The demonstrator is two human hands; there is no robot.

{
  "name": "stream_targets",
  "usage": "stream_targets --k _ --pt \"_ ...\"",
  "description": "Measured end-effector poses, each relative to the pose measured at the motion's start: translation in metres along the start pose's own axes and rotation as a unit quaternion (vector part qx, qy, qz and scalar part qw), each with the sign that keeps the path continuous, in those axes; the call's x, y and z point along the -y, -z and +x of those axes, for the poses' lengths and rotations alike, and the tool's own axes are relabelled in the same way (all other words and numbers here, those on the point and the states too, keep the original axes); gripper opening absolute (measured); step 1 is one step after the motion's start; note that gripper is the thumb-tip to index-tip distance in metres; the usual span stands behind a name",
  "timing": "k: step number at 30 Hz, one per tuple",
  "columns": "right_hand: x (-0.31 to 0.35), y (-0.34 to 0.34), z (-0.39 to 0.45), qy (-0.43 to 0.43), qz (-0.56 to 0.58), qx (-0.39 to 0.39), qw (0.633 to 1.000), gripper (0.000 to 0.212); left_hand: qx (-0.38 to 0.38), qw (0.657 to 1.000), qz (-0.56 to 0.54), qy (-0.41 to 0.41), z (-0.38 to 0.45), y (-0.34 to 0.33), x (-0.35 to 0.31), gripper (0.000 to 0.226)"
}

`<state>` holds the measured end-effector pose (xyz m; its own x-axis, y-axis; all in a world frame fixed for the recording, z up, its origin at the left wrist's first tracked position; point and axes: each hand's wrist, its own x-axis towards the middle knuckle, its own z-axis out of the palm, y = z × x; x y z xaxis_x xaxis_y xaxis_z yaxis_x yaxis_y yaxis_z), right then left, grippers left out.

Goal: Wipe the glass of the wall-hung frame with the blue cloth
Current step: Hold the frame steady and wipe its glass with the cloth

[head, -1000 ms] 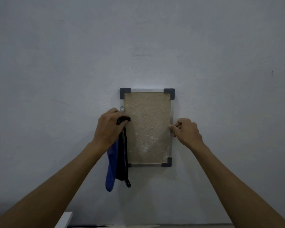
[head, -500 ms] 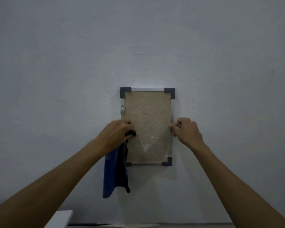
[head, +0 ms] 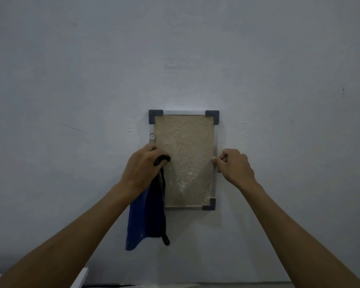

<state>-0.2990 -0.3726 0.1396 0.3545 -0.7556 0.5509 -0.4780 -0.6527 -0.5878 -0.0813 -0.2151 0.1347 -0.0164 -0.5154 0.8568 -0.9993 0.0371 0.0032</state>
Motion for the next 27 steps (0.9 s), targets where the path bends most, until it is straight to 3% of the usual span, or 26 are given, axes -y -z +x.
stream_targets --k 2,5,6,8,11,12,16,18,21,22,26,27 --pt "0.000 -0.001 0.000 0.000 0.001 -0.002 1.000 0.031 -0.028 0.999 -0.029 0.021 0.000 0.000 -0.003 0.018" --pt "0.000 0.000 0.000 0.001 0.001 -0.001 1.000 0.030 0.143 0.989 -0.006 -0.043 -0.011 -0.007 -0.008 0.018" --pt "0.000 0.000 0.000 0.001 0.001 0.001 1.000 0.030 0.164 0.985 0.010 -0.052 -0.014 -0.007 -0.008 0.018" --pt "-0.001 0.000 0.000 0.001 0.004 -0.002 1.000 0.029 0.105 0.994 0.009 -0.028 -0.012 -0.007 -0.005 0.017" --pt "-0.001 -0.001 -0.001 0.001 0.005 -0.005 1.000 0.030 -0.057 0.996 -0.040 0.064 -0.011 -0.009 -0.006 0.018" --pt "-0.001 -0.001 -0.001 0.001 0.005 -0.004 1.000 0.030 -0.066 0.994 -0.052 0.071 -0.014 -0.012 -0.009 0.018" --pt "-0.001 -0.001 -0.002 0.000 0.004 -0.004 1.000 0.030 0.100 0.994 0.005 -0.032 -0.018 -0.018 -0.017 0.015" --pt "-0.002 0.000 -0.001 0.000 0.005 -0.006 1.000 0.030 0.084 0.996 0.028 -0.033 -0.008 -0.014 -0.014 0.015" --pt "-0.002 -0.001 -0.002 -0.001 0.007 -0.008 1.000 0.030 -0.058 0.995 -0.015 0.078 0.002 -0.011 -0.016 0.012" --pt "-0.002 -0.002 -0.002 -0.001 0.007 -0.009 1.000 0.031 -0.069 0.993 -0.021 0.090 0.000 -0.014 -0.020 0.011" --pt "-0.002 -0.001 -0.002 0.000 0.007 -0.007 1.000 0.031 0.068 0.997 0.006 0.020 -0.011 -0.027 -0.031 0.013" --pt "-0.002 -0.001 -0.002 0.000 0.008 -0.006 1.000 0.030 0.065 0.998 0.013 0.020 -0.009 -0.026 -0.030 0.014"
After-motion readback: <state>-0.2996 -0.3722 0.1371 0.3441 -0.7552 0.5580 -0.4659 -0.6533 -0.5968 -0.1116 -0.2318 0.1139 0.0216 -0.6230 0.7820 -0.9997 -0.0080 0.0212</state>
